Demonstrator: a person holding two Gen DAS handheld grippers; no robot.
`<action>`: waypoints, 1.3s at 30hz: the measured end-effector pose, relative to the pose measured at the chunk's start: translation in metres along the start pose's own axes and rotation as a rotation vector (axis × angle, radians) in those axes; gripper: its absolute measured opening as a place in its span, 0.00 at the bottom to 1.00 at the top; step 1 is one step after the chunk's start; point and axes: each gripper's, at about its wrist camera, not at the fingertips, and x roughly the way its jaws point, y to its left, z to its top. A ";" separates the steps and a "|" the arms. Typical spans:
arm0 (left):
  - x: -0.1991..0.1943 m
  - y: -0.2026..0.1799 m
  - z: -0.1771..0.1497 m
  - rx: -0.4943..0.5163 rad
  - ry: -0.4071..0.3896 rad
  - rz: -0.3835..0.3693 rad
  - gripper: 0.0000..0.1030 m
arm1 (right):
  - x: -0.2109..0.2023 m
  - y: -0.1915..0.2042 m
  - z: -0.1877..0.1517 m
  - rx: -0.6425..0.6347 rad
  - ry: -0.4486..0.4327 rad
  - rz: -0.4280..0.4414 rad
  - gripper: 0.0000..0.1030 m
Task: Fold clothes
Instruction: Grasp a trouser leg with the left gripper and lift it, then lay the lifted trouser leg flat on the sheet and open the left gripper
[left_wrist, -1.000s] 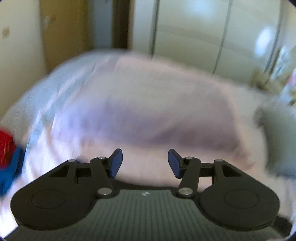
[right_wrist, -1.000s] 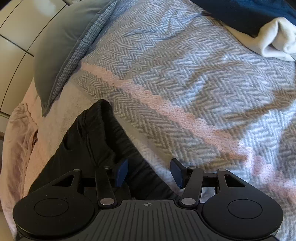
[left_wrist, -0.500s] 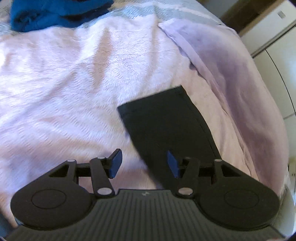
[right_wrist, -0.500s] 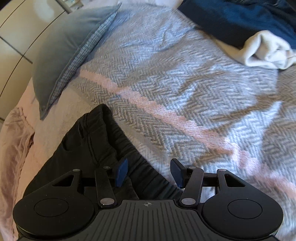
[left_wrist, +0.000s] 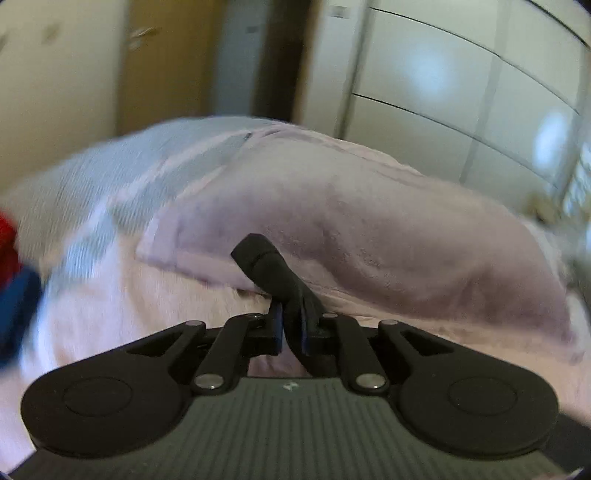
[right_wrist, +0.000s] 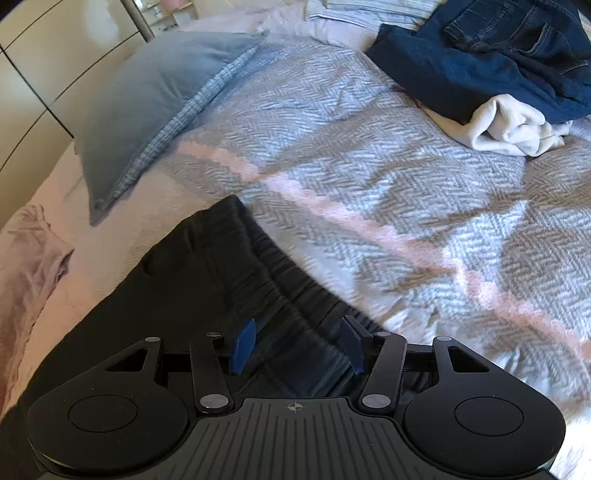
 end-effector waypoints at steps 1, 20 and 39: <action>0.014 0.001 -0.009 0.047 0.050 0.021 0.12 | 0.000 0.002 -0.003 -0.008 0.002 -0.002 0.53; -0.109 -0.012 -0.086 -0.009 0.268 0.019 0.21 | -0.039 0.001 -0.066 -0.423 -0.008 -0.046 0.53; -0.299 -0.064 -0.189 0.037 0.437 -0.048 0.17 | -0.078 -0.099 -0.049 -0.596 0.043 0.259 0.52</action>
